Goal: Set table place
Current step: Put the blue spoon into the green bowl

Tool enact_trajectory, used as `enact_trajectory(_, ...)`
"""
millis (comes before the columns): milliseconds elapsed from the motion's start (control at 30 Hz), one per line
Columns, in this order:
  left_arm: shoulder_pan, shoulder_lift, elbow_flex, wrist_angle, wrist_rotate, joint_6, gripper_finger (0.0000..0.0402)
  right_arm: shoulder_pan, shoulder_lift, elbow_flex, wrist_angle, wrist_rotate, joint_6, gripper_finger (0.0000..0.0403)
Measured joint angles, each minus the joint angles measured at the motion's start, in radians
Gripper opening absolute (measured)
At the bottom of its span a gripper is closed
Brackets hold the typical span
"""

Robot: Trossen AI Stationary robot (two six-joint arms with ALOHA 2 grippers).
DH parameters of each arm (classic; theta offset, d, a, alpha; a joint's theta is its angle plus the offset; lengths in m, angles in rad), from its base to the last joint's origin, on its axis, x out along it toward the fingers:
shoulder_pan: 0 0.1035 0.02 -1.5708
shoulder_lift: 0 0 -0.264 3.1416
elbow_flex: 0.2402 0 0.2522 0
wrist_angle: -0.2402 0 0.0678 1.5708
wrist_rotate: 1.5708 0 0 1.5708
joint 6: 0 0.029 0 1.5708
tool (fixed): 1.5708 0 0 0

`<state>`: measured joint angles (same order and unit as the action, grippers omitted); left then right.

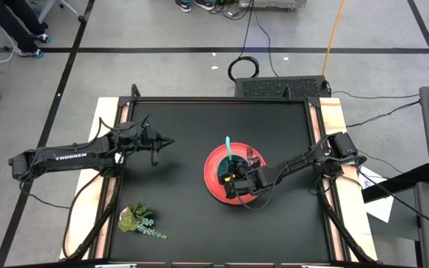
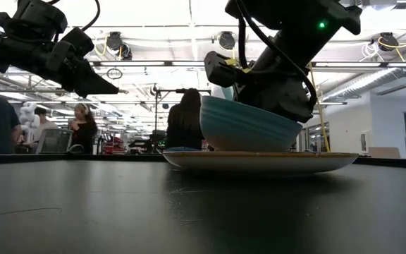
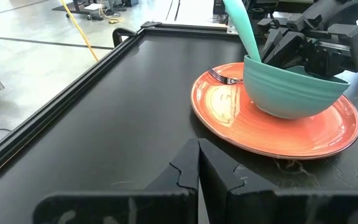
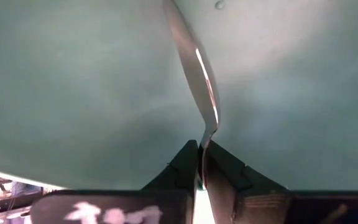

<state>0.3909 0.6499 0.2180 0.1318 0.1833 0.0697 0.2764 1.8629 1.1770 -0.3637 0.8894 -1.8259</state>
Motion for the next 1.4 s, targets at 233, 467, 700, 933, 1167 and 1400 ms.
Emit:
enact_trajectory(233, 0.0, 0.0, 0.0, 0.0, 0.0, -0.001, 0.0015, 0.0, 0.0, 0.033, -0.049, -0.002, 0.02, 0.0017)
enact_trajectory(467, 0.0, 0.0, 0.0, 0.0, 0.0, -0.003, 0.0015, 0.0, 0.0, 0.043, -0.067, -0.016, 0.031, 0.0044)
enact_trajectory(700, 0.0, 0.0, 0.0, 0.0, 0.0, -0.004, 0.0015, 0.0, 0.0, 0.043, -0.064, -0.027, 0.035, 0.007)
enact_trajectory(933, 0.0, 0.0, 0.0, 0.0, 0.0, -0.004, 0.0015, 0.0, 0.0, 0.043, -0.048, -0.014, 0.035, 0.0074)
enact_trajectory(1167, 0.0, 0.0, 0.0, 0.0, 0.0, -0.004, 0.0015, 0.0, 0.0, 0.043, -0.02, -0.001, 0.037, 0.0074)
enact_trajectory(1400, 0.0, 0.0, 0.0, 0.0, 0.0, -0.004, 0.0015, 0.0, -0.008, 0.059, -0.02, 0.004, 0.044, 0.0074)
